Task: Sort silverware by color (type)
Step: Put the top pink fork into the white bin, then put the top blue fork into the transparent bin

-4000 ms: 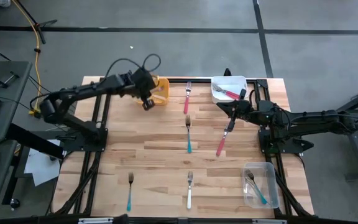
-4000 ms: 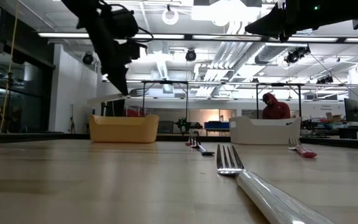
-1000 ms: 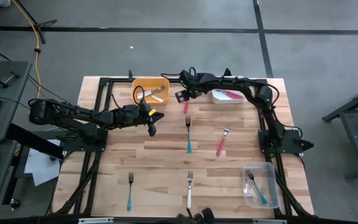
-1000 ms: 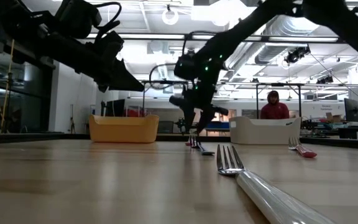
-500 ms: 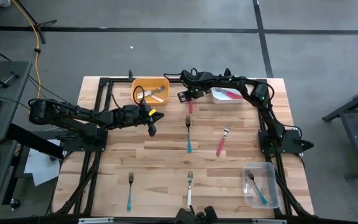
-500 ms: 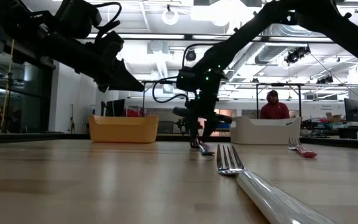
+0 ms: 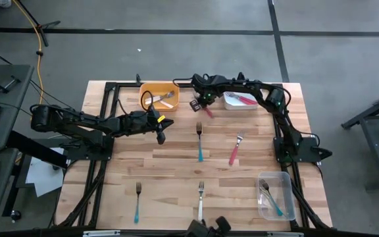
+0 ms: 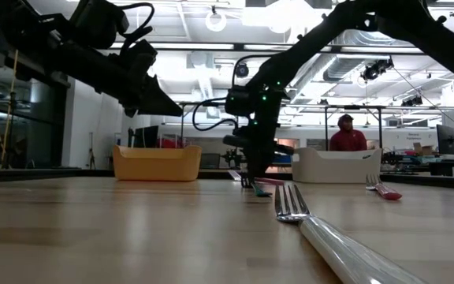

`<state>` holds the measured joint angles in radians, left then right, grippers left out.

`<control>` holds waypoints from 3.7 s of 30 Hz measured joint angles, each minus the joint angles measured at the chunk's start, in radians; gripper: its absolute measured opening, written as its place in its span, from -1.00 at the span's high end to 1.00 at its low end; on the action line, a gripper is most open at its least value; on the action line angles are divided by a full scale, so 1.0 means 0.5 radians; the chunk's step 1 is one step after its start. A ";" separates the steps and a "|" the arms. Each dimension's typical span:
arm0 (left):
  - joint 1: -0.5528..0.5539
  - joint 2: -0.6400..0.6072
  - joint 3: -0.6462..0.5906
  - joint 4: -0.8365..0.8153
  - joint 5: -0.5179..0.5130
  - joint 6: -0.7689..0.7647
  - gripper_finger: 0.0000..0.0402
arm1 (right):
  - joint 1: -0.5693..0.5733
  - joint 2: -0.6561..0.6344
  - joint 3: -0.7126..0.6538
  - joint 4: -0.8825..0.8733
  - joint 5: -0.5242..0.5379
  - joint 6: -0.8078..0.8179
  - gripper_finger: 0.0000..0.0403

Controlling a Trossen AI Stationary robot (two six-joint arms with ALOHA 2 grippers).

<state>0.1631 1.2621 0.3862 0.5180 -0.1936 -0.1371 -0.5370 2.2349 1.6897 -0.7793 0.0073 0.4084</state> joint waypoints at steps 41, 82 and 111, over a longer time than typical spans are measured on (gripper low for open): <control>-0.003 0.001 0.002 -0.048 0.001 -0.033 0.91 | -0.471 -1.050 -0.442 -0.684 0.406 -1.642 0.80; -0.285 0.001 0.001 0.022 -0.124 -0.031 0.91 | -0.193 -1.764 -1.162 0.054 0.175 -0.947 0.69; -0.592 0.001 0.001 0.008 -0.090 0.029 0.91 | 0.343 -1.278 -1.942 1.976 -0.332 -0.295 0.00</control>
<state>-0.1328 1.2625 0.3866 0.5218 -0.2386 -0.1224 -0.3653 1.5959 0.7188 0.2085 -0.1588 0.2610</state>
